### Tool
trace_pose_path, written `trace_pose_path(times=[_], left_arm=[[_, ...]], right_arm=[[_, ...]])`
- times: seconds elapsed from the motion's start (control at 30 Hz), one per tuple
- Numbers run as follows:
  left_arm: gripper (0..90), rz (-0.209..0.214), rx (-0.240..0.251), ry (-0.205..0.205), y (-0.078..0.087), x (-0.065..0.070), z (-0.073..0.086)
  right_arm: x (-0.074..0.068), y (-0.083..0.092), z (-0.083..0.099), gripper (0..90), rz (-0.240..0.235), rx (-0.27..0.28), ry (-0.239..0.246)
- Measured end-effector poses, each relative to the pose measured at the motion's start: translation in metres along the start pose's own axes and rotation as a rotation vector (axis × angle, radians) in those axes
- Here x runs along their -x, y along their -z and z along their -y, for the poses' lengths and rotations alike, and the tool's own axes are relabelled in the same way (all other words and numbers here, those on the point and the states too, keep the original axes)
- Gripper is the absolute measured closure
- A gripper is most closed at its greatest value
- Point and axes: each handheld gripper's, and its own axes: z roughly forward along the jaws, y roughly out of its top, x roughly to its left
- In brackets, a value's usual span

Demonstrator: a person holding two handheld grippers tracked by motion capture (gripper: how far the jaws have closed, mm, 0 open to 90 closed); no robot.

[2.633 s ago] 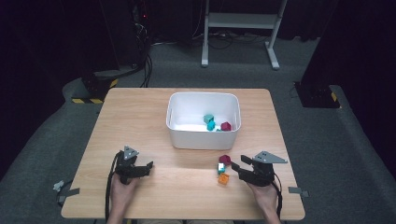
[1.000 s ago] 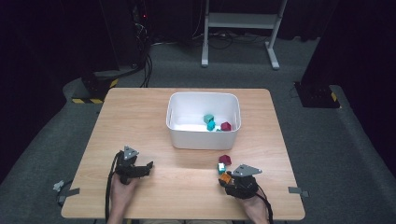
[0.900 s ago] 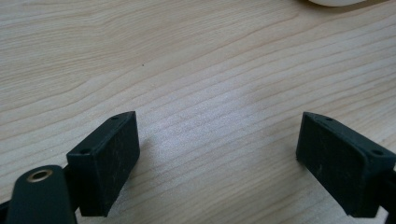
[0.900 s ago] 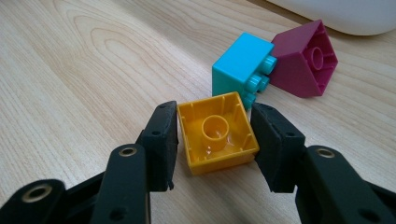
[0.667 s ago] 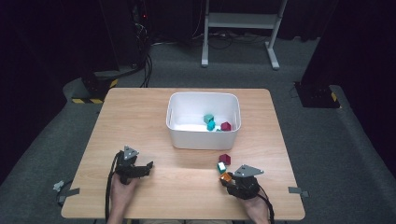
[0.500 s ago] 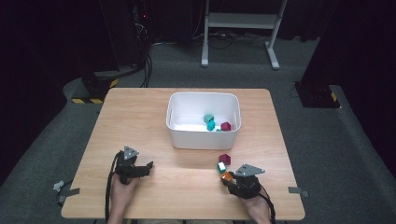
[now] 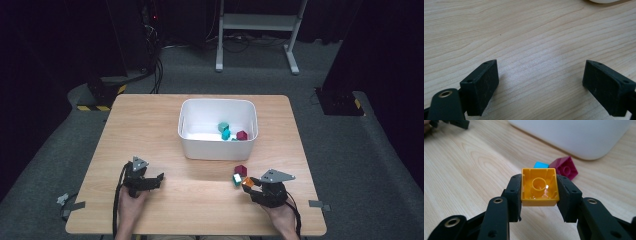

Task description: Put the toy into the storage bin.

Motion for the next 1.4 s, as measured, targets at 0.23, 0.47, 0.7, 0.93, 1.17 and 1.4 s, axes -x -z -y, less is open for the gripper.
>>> trace_pose_path(times=[0.23, 0.47, 0.7, 0.93, 1.17, 1.4], left_arm=[[14.2, 0.003, 0.001, 0.002, 0.0, 0.0, 0.0], [14.2, 0.003, 0.001, 0.002, 0.0, 0.0, 0.0], [14.2, 0.003, 0.001, 0.002, 0.0, 0.0, 0.0], [14.2, 0.003, 0.001, 0.002, 0.0, 0.0, 0.0], [14.2, 0.003, 0.001, 0.001, 0.0, 0.0, 0.0], [14.2, 0.003, 0.002, 0.002, 0.0, 0.0, 0.0]], right_arm=[[0.011, 0.012, -0.023, 58.9, -0.009, 0.034, -0.016], [0.022, 0.029, -0.061, 58.9, -0.025, 0.102, -0.051], [0.03, 0.034, -0.092, 58.9, -0.028, 0.12, -0.04], [0.037, 0.035, -0.118, 58.8, -0.036, 0.131, -0.043], [0.041, 0.029, -0.145, 58.8, -0.042, 0.134, -0.047], [0.046, 0.012, -0.162, 58.8, -0.035, 0.098, -0.054]])
